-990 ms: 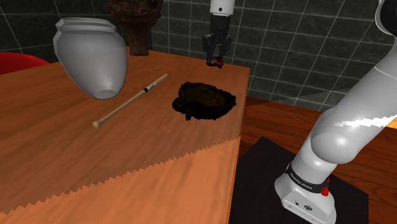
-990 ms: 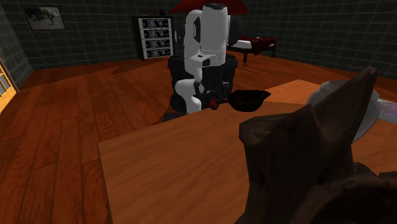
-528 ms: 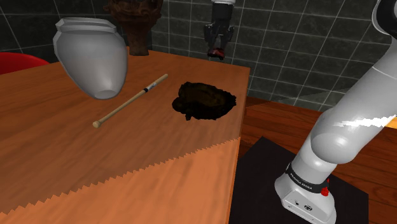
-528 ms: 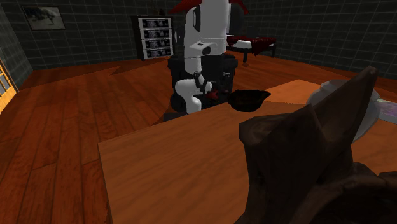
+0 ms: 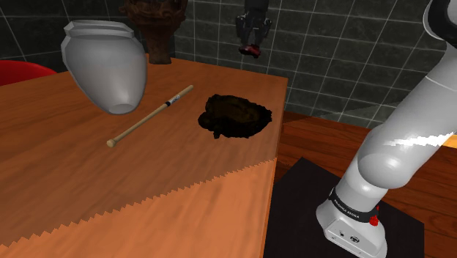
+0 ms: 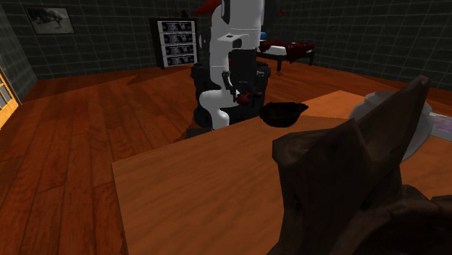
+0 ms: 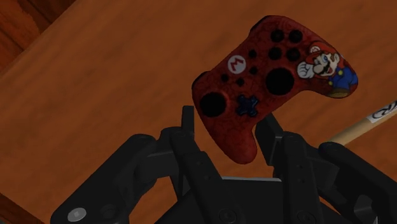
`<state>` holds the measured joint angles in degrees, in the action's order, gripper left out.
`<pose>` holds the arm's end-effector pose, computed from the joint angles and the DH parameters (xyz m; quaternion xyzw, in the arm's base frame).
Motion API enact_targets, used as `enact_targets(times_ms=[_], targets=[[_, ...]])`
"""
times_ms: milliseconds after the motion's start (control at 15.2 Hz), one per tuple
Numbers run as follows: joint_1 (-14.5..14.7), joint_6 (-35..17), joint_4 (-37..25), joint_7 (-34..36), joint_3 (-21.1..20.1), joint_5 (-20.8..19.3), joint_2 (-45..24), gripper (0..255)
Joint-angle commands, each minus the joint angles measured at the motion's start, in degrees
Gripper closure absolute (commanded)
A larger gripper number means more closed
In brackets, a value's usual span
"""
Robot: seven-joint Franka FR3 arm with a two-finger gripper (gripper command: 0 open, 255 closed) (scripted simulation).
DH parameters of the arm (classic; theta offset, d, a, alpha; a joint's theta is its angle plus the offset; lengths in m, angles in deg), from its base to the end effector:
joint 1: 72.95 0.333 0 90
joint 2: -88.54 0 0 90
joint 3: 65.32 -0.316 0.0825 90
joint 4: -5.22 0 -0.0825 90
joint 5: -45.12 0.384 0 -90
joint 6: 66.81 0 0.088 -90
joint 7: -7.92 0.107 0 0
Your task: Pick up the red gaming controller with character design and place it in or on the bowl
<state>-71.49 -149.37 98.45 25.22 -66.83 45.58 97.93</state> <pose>0.4876 0.0275 0.6725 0.9922 -0.1244 -0.0113 0.0002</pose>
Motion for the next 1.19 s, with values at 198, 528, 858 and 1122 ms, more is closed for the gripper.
enact_targets(times_ms=[198, 528, 858, 1122], targets=[[2.3, 0.6, 3.4, 5.8, -3.4, 1.0, 4.1, 255], [4.8, 1.2, 6.0, 12.3, -7.5, 2.6, 7.4, 255], [7.2, 1.9, 6.9, 19.1, -12.0, 4.5, 9.3, 255], [8.7, 1.5, 7.7, 23.6, -15.0, 5.7, 10.1, 255]])
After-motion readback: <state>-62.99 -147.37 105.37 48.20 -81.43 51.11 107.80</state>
